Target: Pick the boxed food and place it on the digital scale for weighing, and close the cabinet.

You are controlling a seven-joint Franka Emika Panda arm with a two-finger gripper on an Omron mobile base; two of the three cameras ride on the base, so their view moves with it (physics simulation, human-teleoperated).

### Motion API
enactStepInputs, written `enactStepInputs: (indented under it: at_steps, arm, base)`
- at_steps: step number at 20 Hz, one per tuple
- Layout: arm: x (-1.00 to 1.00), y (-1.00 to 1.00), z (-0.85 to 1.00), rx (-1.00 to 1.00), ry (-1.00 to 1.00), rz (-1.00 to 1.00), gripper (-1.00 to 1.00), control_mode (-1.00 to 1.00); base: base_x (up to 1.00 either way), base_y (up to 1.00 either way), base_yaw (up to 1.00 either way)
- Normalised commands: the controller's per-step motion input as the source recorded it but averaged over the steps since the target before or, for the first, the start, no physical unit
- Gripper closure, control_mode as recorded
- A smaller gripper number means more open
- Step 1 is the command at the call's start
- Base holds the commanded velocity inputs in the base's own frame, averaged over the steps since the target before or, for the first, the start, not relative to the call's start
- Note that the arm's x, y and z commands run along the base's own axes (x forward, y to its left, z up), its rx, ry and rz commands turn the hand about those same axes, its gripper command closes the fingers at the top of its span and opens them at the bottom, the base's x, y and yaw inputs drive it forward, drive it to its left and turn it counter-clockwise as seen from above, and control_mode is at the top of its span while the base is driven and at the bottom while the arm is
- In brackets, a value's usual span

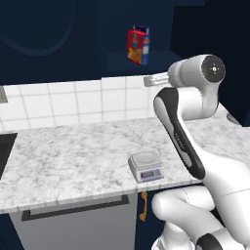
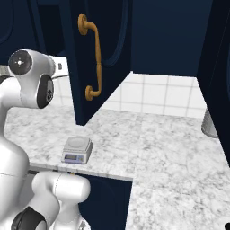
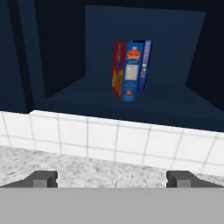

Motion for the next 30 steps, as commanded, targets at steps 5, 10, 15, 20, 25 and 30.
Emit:
enactStepInputs:
  at_steps: [5, 10, 15, 20, 25, 30]
  arm:
    - [0.01, 0.00, 0.40, 0.02, -0.03, 0.00, -1.00, -1.00]
    - [0.06, 0.00, 0.31, 0.01, 0.00, 0.00, -1.00, -1.00]
    - [0.14, -0.01, 0.37, 0.00, 0.00, 0.00, -1.00, -1.00]
    - [0.18, -0.19, 0.16, 0.01, 0.00, 0.00, -1.00, -1.00]
    - [0.19, -0.21, 0.01, 0.09, 0.00, 0.00, -1.00, -1.00]
    - [0.35, 0.00, 0.00, 0.05, 0.00, 0.00, -1.00, -1.00]
  base:
    - [0.00, 0.00, 0.00]
    - [0.00, 0.00, 0.00]
    - [0.00, 0.00, 0.00]
    - [0.00, 0.00, 0.00]
    - [0.00, 0.00, 0.00]
    - [0.00, 0.00, 0.00]
